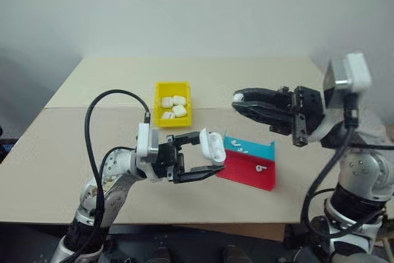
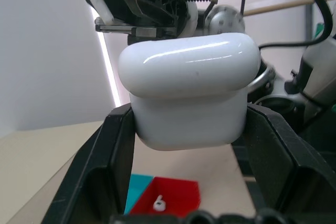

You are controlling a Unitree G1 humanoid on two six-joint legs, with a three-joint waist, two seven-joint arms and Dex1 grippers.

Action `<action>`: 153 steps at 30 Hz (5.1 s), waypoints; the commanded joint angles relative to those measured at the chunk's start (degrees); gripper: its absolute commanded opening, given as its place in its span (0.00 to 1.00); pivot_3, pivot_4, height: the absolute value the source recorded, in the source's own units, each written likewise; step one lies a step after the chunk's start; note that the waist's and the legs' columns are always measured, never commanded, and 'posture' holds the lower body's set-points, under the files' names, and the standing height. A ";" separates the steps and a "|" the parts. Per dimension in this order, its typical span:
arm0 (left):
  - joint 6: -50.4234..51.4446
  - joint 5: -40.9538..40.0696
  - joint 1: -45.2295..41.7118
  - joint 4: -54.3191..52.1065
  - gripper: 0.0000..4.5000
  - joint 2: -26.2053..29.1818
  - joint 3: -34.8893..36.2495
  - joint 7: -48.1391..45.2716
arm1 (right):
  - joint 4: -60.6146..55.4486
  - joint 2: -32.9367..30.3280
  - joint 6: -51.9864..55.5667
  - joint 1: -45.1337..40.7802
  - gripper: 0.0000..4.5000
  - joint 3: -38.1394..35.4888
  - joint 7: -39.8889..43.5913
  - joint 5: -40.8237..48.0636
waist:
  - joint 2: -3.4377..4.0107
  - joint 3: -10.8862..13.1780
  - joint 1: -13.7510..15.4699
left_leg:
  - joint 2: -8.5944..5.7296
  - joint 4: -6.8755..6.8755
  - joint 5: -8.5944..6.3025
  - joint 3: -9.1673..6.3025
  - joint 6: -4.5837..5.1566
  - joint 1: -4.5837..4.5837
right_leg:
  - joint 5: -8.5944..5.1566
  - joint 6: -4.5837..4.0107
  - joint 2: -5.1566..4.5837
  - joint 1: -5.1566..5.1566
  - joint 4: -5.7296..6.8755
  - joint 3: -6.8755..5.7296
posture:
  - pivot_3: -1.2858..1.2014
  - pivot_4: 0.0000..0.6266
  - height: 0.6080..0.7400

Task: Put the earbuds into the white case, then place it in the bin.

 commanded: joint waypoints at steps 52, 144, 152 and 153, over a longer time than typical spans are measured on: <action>1.03 1.22 -0.20 0.32 0.62 0.38 2.77 -4.53 | 4.74 -12.34 -29.26 10.19 0.65 13.23 4.66 3.50 | 0.00 0.01 0.36 | 0.00 -0.02 -0.01 0.00 0.00 0.25 | -0.05 0.03 -0.04 0.35 -0.21 -0.05 | 0.52 0.24 1.00; -13.79 16.47 19.82 0.60 0.62 8.25 3.55 -1.96 | 89.22 0.01 -35.52 -38.66 0.34 53.47 10.25 -64.17 | 0.17 0.11 -1.40 | 0.03 -0.20 0.00 0.22 -0.01 0.04 | 0.11 -0.52 -0.01 -0.43 0.45 0.18 | 0.52 0.24 1.00; -13.78 16.62 19.61 0.68 0.62 8.16 3.40 -1.90 | 89.48 0.22 -35.82 -38.45 0.34 53.31 9.64 -64.56 | 0.17 0.11 -1.41 | 0.03 -0.20 0.00 0.22 -0.01 0.04 | 0.10 -0.52 0.00 -0.43 0.45 0.18 | 0.52 0.24 1.00; -13.89 16.72 19.56 0.79 0.62 8.12 3.38 -1.88 | 89.50 0.22 -35.93 -38.46 0.30 53.32 9.69 -64.60 | 0.17 0.11 -1.41 | 0.03 -0.20 0.00 0.22 -0.01 0.04 | 0.10 -0.52 0.00 -0.43 0.45 0.17 | 0.52 0.24 1.00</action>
